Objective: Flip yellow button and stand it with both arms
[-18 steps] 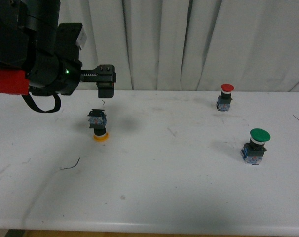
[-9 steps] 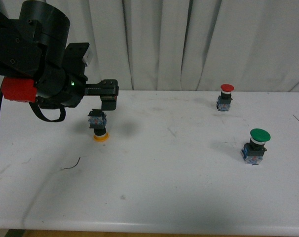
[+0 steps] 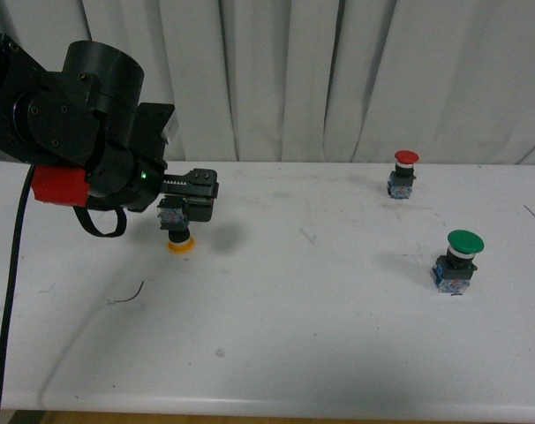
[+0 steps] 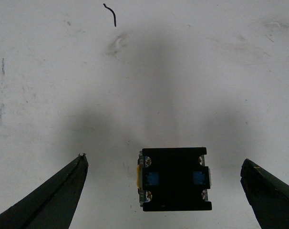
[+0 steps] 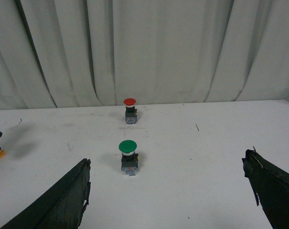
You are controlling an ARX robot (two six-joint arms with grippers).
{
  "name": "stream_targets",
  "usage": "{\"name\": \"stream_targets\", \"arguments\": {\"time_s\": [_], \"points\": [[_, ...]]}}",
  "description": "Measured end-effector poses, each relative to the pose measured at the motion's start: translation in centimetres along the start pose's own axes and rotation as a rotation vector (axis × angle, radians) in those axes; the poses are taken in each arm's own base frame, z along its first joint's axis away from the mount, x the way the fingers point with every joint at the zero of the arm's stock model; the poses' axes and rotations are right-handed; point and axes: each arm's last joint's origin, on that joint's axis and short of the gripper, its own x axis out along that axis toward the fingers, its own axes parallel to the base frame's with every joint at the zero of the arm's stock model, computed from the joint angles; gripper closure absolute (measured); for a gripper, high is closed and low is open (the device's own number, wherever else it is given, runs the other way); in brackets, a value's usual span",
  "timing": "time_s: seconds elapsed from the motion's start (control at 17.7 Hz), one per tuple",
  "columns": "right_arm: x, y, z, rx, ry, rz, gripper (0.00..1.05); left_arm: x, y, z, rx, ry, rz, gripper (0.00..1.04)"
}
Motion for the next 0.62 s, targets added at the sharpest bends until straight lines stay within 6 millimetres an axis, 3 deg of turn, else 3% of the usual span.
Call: {"name": "stream_targets", "arguments": {"time_s": [0.45,0.62], "points": [[0.0,0.0,0.0,0.0,0.0,0.0,0.06,0.13,-0.47,-0.18,0.029,0.014,-0.011,0.09],[0.0,0.0,0.0,0.0,0.0,0.0,0.06,0.12,-0.65,-0.21,0.032,0.016,-0.009,0.41]]}}
